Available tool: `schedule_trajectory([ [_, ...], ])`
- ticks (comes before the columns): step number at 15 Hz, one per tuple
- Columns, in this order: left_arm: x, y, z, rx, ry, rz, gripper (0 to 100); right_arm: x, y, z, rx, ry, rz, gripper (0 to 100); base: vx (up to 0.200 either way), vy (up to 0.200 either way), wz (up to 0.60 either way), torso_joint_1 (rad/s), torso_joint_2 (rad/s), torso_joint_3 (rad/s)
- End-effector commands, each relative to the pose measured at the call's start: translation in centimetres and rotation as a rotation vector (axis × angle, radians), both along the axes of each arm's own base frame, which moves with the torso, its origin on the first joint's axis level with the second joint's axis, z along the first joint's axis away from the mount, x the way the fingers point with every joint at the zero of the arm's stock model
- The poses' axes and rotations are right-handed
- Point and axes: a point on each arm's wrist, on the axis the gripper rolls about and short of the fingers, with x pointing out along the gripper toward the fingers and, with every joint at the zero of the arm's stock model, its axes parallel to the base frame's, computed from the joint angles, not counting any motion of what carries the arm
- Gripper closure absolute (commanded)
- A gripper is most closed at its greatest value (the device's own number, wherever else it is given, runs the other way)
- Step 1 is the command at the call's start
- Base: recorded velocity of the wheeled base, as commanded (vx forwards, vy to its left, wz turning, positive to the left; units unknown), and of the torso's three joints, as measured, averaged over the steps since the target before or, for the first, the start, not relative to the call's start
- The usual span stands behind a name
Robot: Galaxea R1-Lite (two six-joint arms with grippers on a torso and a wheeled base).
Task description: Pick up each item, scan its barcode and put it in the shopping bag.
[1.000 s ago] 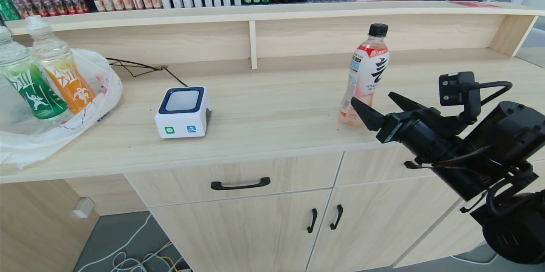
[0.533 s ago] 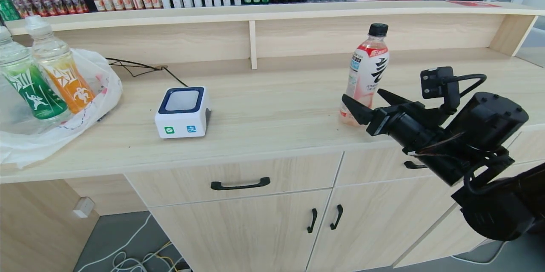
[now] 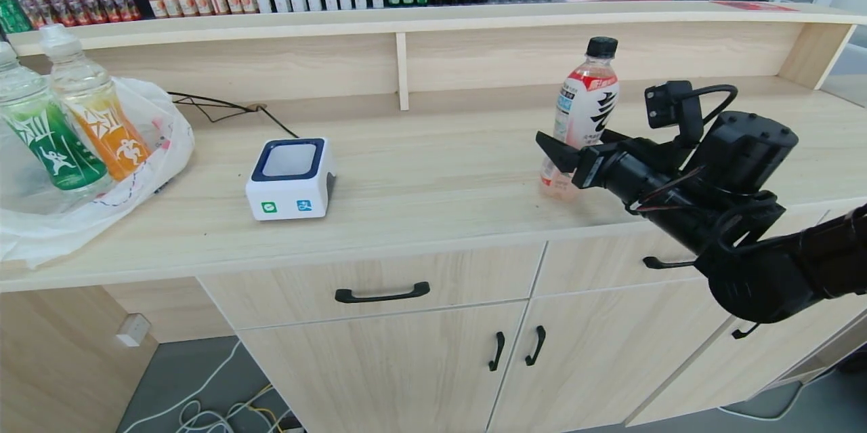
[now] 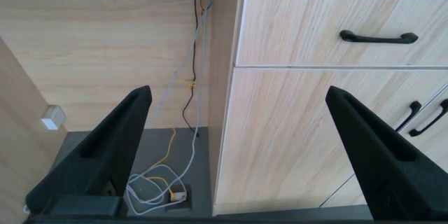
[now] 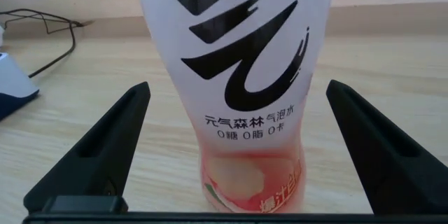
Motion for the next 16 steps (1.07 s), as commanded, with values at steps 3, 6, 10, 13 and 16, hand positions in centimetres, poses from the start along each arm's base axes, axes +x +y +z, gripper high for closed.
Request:
schedule_trajectory([
  [3, 0.0, 0.0, 0.0, 0.000, 0.000, 0.000, 0, 0.7, 0.2, 0.6, -0.003, 0.002, 0.003, 0, 0.000, 0.000, 0.00, 0.000, 0.00, 0.000],
  [6, 0.0, 0.0, 0.0, 0.002, 0.000, 0.000, 0, 0.9, 0.4, 0.6, -0.005, 0.008, 0.006, 0, 0.000, 0.000, 0.00, 0.000, 0.00, 0.000],
  [10, 0.0, 0.0, 0.0, 0.000, 0.000, 0.001, 0, 1.2, 0.7, 0.3, -0.013, 0.008, 0.032, 0, 0.000, 0.000, 0.00, 0.000, 0.00, 0.000],
  [13, 0.0, 0.0, 0.0, 0.000, 0.000, 0.000, 0, 1.6, 0.5, 0.5, -0.011, -0.001, 0.033, 0, 0.000, 0.000, 0.00, 0.000, 0.00, 0.000],
  [16, 0.0, 0.0, 0.0, 0.000, 0.000, 0.000, 0, 2.2, 0.8, 0.5, -0.017, -0.012, 0.053, 0, 0.000, 0.000, 0.00, 0.000, 0.00, 0.000],
])
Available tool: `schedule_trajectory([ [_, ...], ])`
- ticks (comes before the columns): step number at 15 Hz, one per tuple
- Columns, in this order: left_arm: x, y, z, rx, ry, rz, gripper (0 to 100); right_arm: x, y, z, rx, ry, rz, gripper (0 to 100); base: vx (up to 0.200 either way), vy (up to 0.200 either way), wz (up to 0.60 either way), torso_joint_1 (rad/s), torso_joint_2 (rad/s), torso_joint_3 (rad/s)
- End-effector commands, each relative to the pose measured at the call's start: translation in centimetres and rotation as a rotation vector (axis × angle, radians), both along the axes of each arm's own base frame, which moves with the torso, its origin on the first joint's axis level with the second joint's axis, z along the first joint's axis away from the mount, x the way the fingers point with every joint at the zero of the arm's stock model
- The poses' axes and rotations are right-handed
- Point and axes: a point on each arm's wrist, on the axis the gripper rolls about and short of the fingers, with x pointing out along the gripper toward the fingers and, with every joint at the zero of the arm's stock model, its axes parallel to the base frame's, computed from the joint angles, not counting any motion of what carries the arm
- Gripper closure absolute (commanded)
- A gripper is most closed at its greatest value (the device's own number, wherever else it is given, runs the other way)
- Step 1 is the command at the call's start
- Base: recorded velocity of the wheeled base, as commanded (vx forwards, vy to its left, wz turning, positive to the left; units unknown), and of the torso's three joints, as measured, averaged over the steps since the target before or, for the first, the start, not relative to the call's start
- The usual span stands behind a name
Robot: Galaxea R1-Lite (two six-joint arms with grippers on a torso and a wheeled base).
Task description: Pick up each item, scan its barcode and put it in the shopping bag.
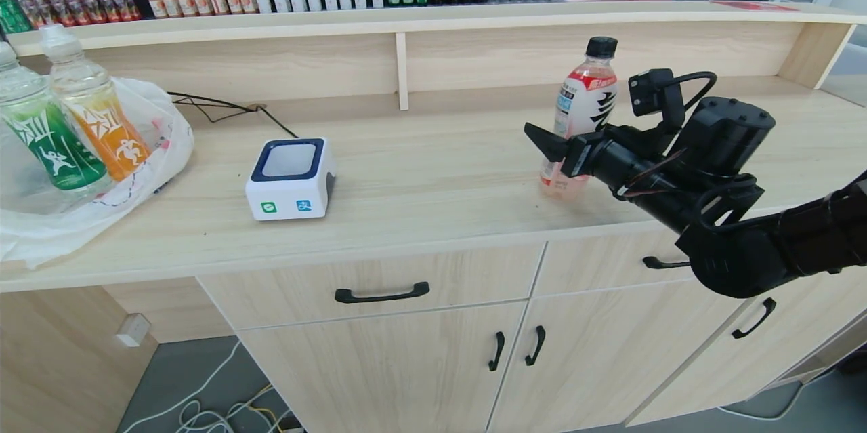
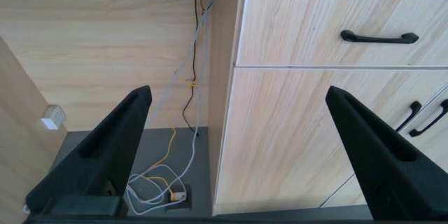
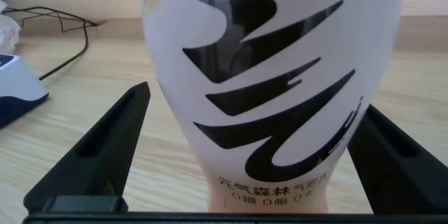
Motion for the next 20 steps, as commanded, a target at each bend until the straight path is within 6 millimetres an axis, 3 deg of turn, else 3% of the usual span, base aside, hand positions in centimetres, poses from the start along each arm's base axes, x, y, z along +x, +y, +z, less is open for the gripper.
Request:
schedule_trajectory([
  [1, 0.0, 0.0, 0.0, 0.000, 0.000, 0.000, 0, 0.7, 0.2, -0.2, -0.002, -0.005, 0.000, 0, 0.000, 0.000, 0.00, 0.000, 0.00, 0.000],
  [4, 0.0, 0.0, 0.0, 0.000, 0.000, 0.001, 0, 0.9, 0.2, -0.1, 0.000, -0.012, 0.000, 0, 0.000, 0.000, 0.00, 0.000, 0.00, 0.000],
  [5, 0.0, 0.0, 0.0, 0.000, 0.000, 0.000, 0, 0.9, 0.2, -0.1, 0.000, -0.012, 0.001, 100, 0.000, 0.000, 0.00, 0.000, 0.00, 0.000],
  [20, 0.0, 0.0, 0.0, 0.000, 0.000, 0.000, 0, 0.1, 0.2, 1.4, 0.009, -0.052, 0.017, 100, 0.000, 0.000, 0.00, 0.000, 0.00, 0.000],
])
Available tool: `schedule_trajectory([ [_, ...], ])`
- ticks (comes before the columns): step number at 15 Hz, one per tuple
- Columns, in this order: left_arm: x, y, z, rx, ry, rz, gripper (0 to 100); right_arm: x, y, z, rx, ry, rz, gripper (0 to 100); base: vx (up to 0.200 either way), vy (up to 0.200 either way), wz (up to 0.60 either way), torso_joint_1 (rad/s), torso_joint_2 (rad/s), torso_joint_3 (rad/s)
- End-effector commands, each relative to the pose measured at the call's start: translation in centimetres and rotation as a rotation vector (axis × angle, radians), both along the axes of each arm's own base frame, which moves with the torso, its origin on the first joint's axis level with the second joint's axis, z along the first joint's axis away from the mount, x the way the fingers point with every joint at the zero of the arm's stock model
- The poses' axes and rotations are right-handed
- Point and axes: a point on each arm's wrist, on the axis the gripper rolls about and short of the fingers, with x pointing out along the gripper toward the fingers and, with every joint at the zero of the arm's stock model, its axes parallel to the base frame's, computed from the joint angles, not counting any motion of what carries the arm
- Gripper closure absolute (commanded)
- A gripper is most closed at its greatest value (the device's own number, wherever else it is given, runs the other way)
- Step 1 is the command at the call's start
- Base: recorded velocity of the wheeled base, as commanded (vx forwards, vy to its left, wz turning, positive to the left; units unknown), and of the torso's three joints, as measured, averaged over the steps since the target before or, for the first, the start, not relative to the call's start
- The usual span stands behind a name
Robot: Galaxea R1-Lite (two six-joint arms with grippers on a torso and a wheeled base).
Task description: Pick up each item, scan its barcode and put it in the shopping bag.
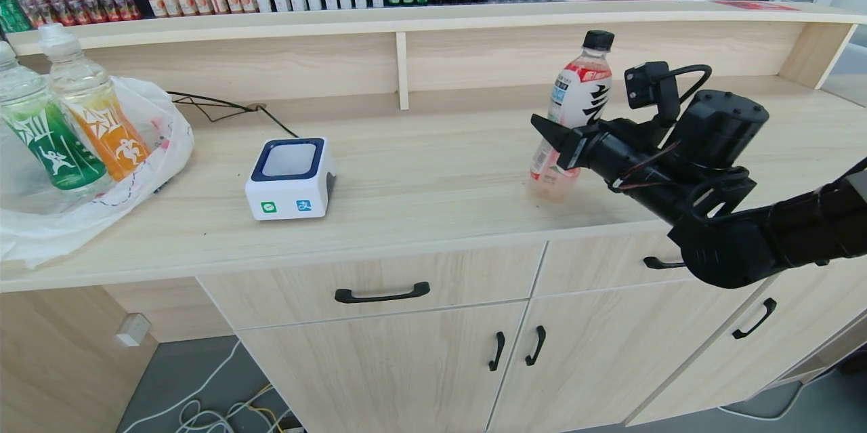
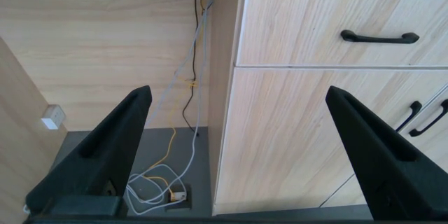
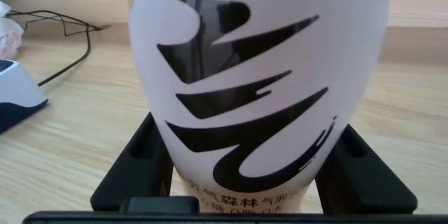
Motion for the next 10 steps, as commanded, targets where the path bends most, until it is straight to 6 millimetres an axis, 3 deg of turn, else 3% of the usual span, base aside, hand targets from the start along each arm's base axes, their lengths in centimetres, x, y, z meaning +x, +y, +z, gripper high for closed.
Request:
schedule_trajectory([
  [1, 0.0, 0.0, 0.0, 0.000, 0.000, -0.001, 0, -0.7, 0.0, 1.0, 0.006, -0.024, 0.004, 100, 0.000, 0.000, 0.00, 0.000, 0.00, 0.000],
  [4, 0.0, 0.0, 0.0, 0.000, 0.000, 0.000, 0, -2.9, 0.6, 2.1, 0.013, -0.042, 0.036, 100, 0.000, 0.000, 0.00, 0.000, 0.00, 0.000],
  [10, 0.0, 0.0, 0.0, 0.000, 0.000, 0.002, 0, -10.5, -1.0, 2.5, -0.014, -0.014, 0.042, 100, 0.000, 0.000, 0.00, 0.000, 0.00, 0.000],
])
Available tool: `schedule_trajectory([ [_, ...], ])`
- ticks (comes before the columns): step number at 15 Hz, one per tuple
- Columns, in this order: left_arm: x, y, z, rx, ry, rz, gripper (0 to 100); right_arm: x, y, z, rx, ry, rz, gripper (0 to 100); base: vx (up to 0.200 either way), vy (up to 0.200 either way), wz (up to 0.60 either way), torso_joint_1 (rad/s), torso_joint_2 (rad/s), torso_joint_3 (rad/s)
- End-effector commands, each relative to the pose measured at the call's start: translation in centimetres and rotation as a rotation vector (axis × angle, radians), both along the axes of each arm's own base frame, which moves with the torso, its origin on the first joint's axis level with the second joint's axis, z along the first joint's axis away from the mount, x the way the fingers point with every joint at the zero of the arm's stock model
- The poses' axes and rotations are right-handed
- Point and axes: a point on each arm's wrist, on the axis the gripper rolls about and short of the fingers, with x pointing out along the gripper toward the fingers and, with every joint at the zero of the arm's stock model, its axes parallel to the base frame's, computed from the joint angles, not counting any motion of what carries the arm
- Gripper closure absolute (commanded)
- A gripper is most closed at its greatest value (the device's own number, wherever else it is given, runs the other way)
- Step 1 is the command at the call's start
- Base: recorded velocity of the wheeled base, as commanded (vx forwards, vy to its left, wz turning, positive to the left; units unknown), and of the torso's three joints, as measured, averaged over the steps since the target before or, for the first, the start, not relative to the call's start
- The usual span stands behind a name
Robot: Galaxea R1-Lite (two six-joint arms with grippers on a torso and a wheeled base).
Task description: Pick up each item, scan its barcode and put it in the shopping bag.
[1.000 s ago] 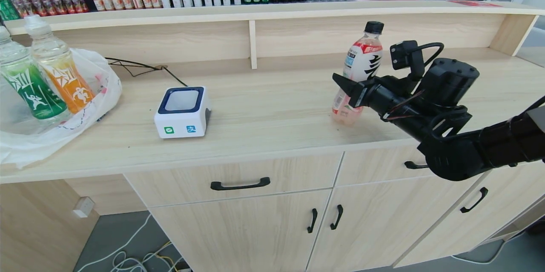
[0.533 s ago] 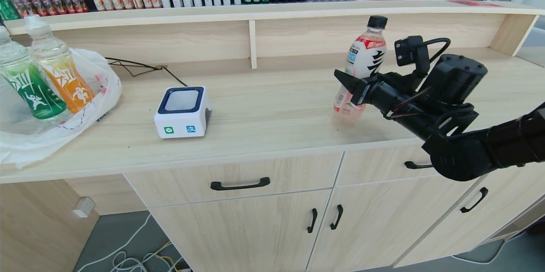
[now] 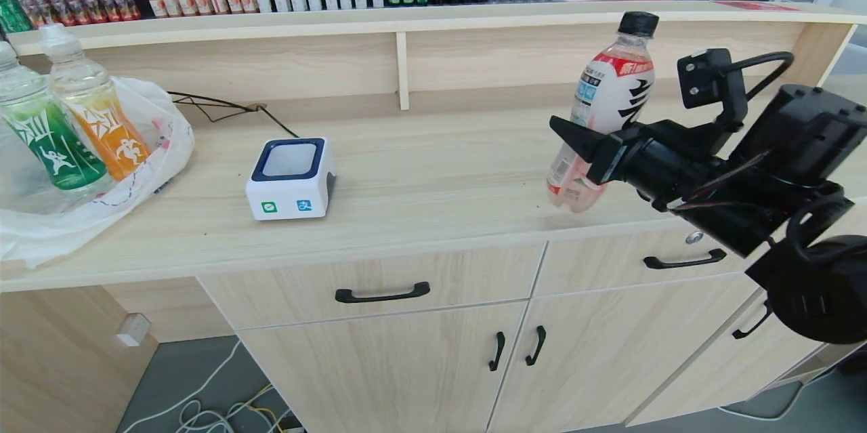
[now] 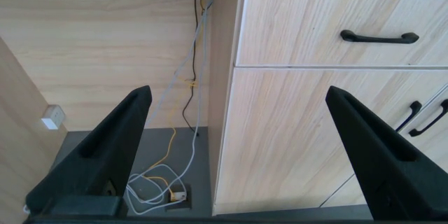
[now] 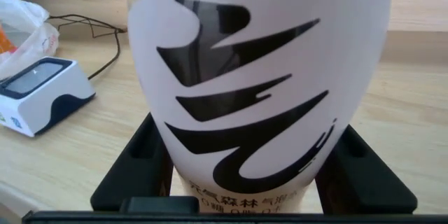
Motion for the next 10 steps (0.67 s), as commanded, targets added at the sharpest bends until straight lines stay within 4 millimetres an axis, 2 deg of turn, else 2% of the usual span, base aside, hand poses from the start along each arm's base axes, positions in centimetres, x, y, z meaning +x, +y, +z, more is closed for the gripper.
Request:
schedule_trajectory([
  [1, 0.0, 0.0, 0.0, 0.000, 0.000, 0.002, 0, -4.2, -0.8, 0.2, -0.019, -0.011, 0.025, 100, 0.000, 0.000, 0.00, 0.000, 0.00, 0.000],
  [4, 0.0, 0.0, 0.0, 0.000, 0.000, 0.002, 0, -7.2, -2.0, -1.2, -0.043, -0.001, 0.024, 100, 0.000, 0.000, 0.00, 0.000, 0.00, 0.000],
  [6, 0.0, 0.0, 0.0, 0.000, 0.000, 0.000, 0, -8.2, -2.3, -0.8, -0.047, -0.027, 0.002, 100, 0.000, 0.000, 0.00, 0.000, 0.00, 0.000],
  [10, 0.0, 0.0, 0.0, 0.000, 0.000, 0.000, 0, -9.2, -1.9, -0.2, -0.039, -0.056, 0.029, 100, 0.000, 0.000, 0.00, 0.000, 0.00, 0.000],
])
